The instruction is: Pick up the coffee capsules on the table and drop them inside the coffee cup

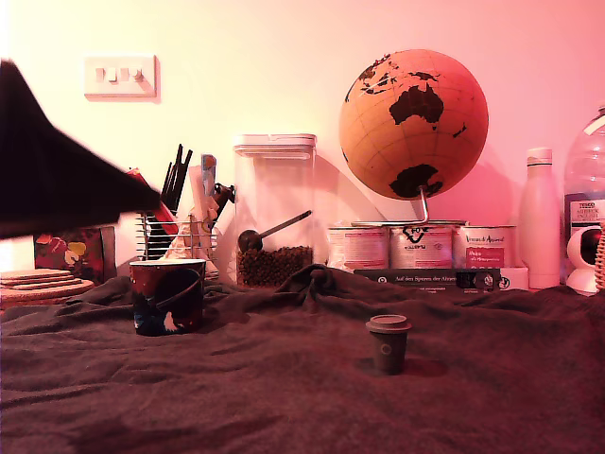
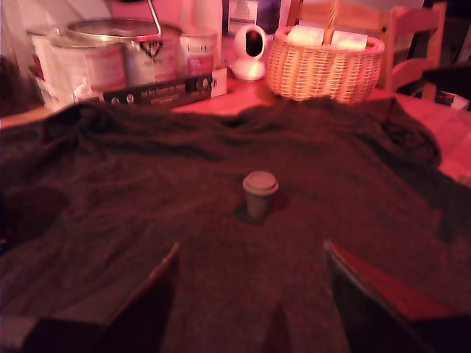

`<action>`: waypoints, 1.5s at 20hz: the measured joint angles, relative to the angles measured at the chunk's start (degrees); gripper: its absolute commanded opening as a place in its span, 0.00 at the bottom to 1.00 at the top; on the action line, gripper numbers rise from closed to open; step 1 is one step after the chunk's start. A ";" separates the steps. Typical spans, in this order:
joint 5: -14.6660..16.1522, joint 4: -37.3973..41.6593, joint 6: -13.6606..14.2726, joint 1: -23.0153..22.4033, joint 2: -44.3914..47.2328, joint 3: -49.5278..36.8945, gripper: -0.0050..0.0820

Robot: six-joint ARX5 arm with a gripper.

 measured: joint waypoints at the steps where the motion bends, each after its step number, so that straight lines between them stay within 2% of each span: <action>1: 0.02 2.10 0.00 0.00 1.88 0.00 0.71; 11: 0.66 22.23 0.61 -1.73 22.47 0.07 0.71; 16: 2.97 22.56 0.61 -1.75 29.68 4.00 0.71; 23: 3.02 24.26 0.66 -4.09 43.19 11.58 0.71; 30: 3.02 24.39 1.03 -4.09 48.22 16.61 0.71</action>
